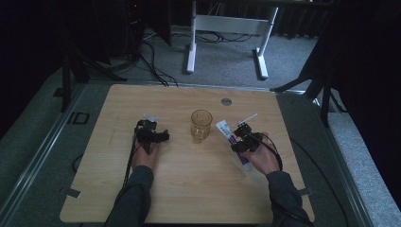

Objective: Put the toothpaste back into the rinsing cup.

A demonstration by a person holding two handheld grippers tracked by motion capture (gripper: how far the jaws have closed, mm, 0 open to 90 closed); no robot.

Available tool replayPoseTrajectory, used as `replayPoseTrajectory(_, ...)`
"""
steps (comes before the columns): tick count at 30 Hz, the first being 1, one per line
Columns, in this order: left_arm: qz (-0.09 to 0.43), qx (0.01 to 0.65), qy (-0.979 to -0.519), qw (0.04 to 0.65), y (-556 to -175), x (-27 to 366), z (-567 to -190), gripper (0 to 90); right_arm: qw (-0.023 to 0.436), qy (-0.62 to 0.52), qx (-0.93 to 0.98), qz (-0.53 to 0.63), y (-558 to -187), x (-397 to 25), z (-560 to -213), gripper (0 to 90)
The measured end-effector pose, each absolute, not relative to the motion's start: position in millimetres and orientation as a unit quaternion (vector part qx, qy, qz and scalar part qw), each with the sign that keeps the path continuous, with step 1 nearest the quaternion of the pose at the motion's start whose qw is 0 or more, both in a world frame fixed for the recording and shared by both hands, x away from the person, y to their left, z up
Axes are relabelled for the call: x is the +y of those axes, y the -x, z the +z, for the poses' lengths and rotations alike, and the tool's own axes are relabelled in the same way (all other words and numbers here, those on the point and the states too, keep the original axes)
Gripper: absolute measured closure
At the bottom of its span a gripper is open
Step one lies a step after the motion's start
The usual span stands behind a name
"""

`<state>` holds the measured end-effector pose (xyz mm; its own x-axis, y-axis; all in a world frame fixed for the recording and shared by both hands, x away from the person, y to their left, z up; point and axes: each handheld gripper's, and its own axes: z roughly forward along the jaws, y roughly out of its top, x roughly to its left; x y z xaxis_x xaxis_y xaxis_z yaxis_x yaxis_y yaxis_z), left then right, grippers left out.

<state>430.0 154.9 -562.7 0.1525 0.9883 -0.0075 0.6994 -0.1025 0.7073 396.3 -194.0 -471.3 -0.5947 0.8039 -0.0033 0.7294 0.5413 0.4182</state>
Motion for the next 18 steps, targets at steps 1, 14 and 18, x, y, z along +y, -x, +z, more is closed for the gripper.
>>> replayPoseTrajectory(1,0.247,0.603,-0.7,0.293,-430.0,154.9,-562.7,14.4,0.099,-0.439,0.872,0.194,-396.4,-194.6,-470.7,70.6)
replayPoseTrajectory(14,0.247,0.603,-0.7,0.293,-430.0,154.9,-562.8,14.4,0.084,-0.455,0.853,0.24,-398.4,-197.5,-464.8,70.6)
replayPoseTrajectory(18,0.247,0.603,-0.7,0.293,-430.0,154.9,-562.8,14.4,0.087,-0.456,0.851,0.248,-398.3,-196.1,-461.9,70.6)
